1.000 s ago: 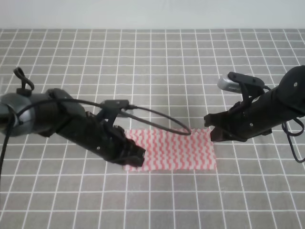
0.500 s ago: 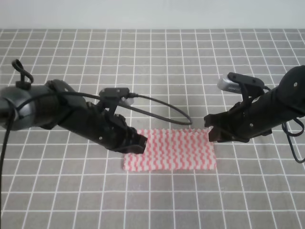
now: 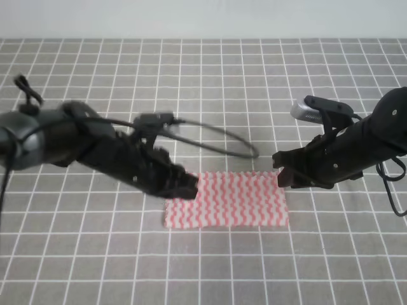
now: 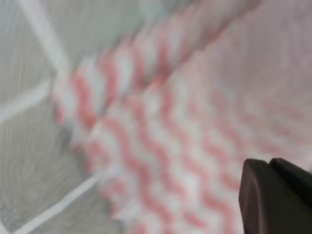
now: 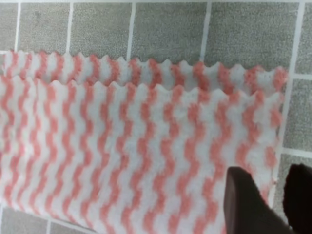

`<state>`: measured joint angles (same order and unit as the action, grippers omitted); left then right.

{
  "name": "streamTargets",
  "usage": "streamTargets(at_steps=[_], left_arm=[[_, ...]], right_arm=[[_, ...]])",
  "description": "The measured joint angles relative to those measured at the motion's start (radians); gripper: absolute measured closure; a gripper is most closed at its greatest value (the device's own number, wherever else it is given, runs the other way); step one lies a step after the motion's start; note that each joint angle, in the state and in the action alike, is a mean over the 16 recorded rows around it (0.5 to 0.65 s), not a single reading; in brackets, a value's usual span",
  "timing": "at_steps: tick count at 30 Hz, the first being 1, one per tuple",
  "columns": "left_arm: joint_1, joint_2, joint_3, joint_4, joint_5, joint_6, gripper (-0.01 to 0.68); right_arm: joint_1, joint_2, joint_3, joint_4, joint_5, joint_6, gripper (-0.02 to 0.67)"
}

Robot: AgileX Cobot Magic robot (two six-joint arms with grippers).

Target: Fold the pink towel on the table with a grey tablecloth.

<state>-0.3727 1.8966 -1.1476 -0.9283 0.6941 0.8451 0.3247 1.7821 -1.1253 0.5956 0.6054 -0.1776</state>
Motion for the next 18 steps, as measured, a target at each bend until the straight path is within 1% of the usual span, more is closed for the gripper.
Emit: streamTargets(at_steps=[8,18], left_arm=[[0.02,-0.001,-0.009,0.009,0.011,-0.015,0.675],[0.037,0.051,-0.01,0.017,0.001,-0.022,0.676]], right_arm=[[0.0,0.01,0.0,0.007,-0.001,0.0,0.464],[0.0,0.034,0.0,0.014,-0.014,0.0,0.465]])
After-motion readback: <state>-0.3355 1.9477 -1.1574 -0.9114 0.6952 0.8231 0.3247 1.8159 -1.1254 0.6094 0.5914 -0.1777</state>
